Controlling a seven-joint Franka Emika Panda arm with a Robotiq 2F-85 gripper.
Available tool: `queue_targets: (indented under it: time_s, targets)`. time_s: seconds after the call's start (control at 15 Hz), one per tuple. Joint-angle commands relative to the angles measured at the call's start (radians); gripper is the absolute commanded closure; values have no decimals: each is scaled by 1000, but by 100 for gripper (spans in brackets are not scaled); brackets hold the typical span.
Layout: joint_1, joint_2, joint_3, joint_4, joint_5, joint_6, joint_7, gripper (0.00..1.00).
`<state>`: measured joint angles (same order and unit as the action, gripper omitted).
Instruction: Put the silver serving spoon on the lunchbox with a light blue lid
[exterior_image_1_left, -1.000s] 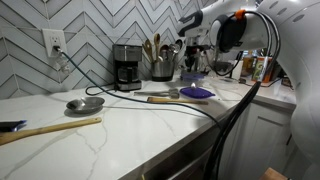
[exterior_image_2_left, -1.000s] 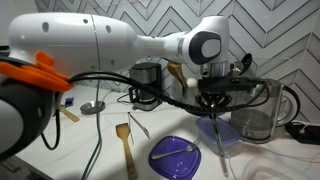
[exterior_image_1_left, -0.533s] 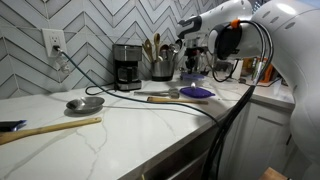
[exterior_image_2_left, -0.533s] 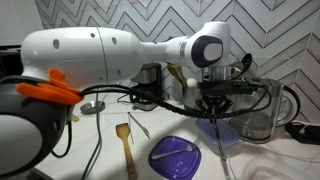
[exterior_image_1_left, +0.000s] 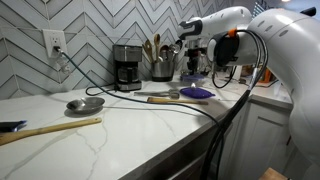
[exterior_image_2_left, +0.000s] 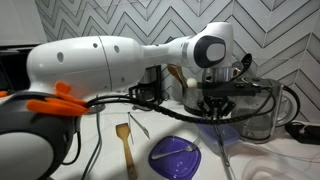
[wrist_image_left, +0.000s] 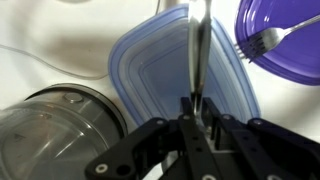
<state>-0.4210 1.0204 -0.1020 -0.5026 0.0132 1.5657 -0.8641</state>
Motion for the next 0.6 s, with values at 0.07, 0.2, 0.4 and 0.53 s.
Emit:
queue_targets:
  time_s: [0.07, 0.2, 0.4, 0.53]
  targets:
    - [-13, 74, 22, 130, -12, -42, 12, 42]
    - [-6, 20, 25, 36, -11, 3, 15, 26]
    - [-6, 5, 32, 27, -2, -30, 52, 4]
    - [-7, -20, 43, 16, 16, -88, 131, 0]
